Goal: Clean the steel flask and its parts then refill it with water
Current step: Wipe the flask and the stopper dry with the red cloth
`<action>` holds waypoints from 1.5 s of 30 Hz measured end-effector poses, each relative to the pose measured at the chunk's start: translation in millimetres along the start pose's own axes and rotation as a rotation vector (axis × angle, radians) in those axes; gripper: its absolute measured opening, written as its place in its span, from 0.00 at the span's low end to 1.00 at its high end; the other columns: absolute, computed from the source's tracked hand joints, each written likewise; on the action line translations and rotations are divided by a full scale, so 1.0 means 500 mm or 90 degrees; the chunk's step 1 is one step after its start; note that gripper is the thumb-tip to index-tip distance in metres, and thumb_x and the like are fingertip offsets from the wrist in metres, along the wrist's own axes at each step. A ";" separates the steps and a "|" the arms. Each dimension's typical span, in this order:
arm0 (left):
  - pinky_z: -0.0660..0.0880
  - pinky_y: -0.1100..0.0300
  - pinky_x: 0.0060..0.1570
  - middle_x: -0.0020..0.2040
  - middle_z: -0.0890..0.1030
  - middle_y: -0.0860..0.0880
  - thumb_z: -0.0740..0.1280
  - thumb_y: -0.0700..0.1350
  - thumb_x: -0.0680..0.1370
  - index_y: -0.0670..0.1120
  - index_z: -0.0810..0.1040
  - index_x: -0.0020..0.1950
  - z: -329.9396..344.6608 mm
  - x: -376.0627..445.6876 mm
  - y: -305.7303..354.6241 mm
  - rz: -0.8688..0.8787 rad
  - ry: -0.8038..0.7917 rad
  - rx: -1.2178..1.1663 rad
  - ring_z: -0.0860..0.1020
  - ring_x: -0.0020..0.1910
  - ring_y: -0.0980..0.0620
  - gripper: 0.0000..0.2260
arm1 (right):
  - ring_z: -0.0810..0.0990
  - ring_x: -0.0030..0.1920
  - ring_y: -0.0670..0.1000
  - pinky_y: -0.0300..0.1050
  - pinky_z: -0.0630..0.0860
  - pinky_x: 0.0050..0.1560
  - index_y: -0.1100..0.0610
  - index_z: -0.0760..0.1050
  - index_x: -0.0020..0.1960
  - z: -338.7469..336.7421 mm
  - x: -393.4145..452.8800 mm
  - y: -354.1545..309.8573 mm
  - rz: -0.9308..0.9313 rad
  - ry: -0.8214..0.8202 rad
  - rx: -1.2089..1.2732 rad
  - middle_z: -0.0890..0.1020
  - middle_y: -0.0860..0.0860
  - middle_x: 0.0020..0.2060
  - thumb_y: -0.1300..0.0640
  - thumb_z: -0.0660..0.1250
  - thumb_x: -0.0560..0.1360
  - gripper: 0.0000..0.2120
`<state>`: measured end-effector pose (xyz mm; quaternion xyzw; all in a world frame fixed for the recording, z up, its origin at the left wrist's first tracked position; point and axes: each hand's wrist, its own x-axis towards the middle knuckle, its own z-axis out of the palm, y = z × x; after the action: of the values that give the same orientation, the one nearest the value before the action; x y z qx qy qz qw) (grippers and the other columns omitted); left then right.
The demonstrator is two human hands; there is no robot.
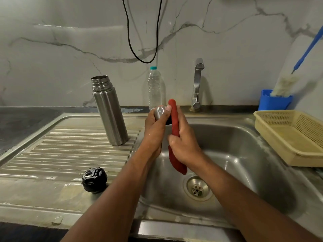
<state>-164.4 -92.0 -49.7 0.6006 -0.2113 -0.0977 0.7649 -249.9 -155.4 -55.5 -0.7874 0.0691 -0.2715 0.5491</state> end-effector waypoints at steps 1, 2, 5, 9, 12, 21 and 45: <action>0.81 0.45 0.63 0.56 0.84 0.42 0.74 0.57 0.78 0.44 0.78 0.66 -0.003 0.001 0.003 0.013 -0.004 -0.002 0.84 0.59 0.43 0.23 | 0.67 0.77 0.46 0.43 0.71 0.73 0.43 0.47 0.85 0.002 0.001 0.000 -0.035 0.005 -0.029 0.62 0.47 0.81 0.71 0.63 0.78 0.45; 0.80 0.44 0.64 0.59 0.84 0.42 0.75 0.58 0.76 0.45 0.77 0.68 -0.007 0.002 0.007 0.026 -0.007 0.000 0.83 0.61 0.43 0.26 | 0.65 0.78 0.46 0.44 0.70 0.74 0.43 0.46 0.85 0.001 0.003 0.002 -0.056 0.017 -0.040 0.60 0.47 0.82 0.71 0.64 0.78 0.46; 0.79 0.45 0.66 0.63 0.83 0.42 0.73 0.57 0.76 0.45 0.74 0.72 0.003 -0.008 0.019 0.037 -0.032 -0.005 0.82 0.63 0.46 0.28 | 0.78 0.64 0.49 0.45 0.78 0.59 0.41 0.52 0.84 -0.015 0.017 0.006 0.003 0.051 0.025 0.75 0.51 0.71 0.72 0.63 0.78 0.44; 0.78 0.49 0.66 0.63 0.82 0.40 0.60 0.51 0.87 0.43 0.77 0.68 0.028 -0.019 0.016 0.018 -0.050 0.026 0.81 0.60 0.48 0.16 | 0.81 0.49 0.47 0.40 0.76 0.43 0.42 0.63 0.79 -0.028 0.027 0.016 0.116 0.076 0.126 0.83 0.50 0.54 0.73 0.61 0.76 0.39; 0.79 0.50 0.64 0.61 0.81 0.40 0.62 0.57 0.85 0.45 0.79 0.65 0.019 -0.011 0.016 0.031 -0.049 0.075 0.81 0.59 0.50 0.18 | 0.81 0.55 0.48 0.44 0.78 0.50 0.41 0.55 0.83 -0.014 0.021 0.018 0.097 0.053 0.082 0.81 0.50 0.60 0.70 0.62 0.79 0.41; 0.80 0.50 0.61 0.56 0.81 0.44 0.55 0.56 0.88 0.43 0.77 0.63 0.001 -0.001 0.010 0.039 -0.002 0.091 0.82 0.57 0.48 0.19 | 0.53 0.80 0.42 0.36 0.56 0.75 0.48 0.42 0.85 0.000 0.000 0.006 -0.060 0.062 -0.138 0.51 0.46 0.84 0.70 0.66 0.78 0.48; 0.77 0.48 0.67 0.64 0.81 0.36 0.72 0.44 0.78 0.39 0.73 0.74 0.006 -0.001 0.003 0.040 -0.140 -0.028 0.81 0.61 0.45 0.25 | 0.84 0.61 0.57 0.54 0.82 0.61 0.42 0.76 0.67 -0.046 0.039 -0.006 0.157 0.127 0.288 0.85 0.54 0.57 0.72 0.64 0.66 0.36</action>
<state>-166.5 -94.1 -47.9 0.5627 -0.3104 -0.1432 0.7527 -245.4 -181.4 -40.3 -0.5995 0.1558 -0.2876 0.7305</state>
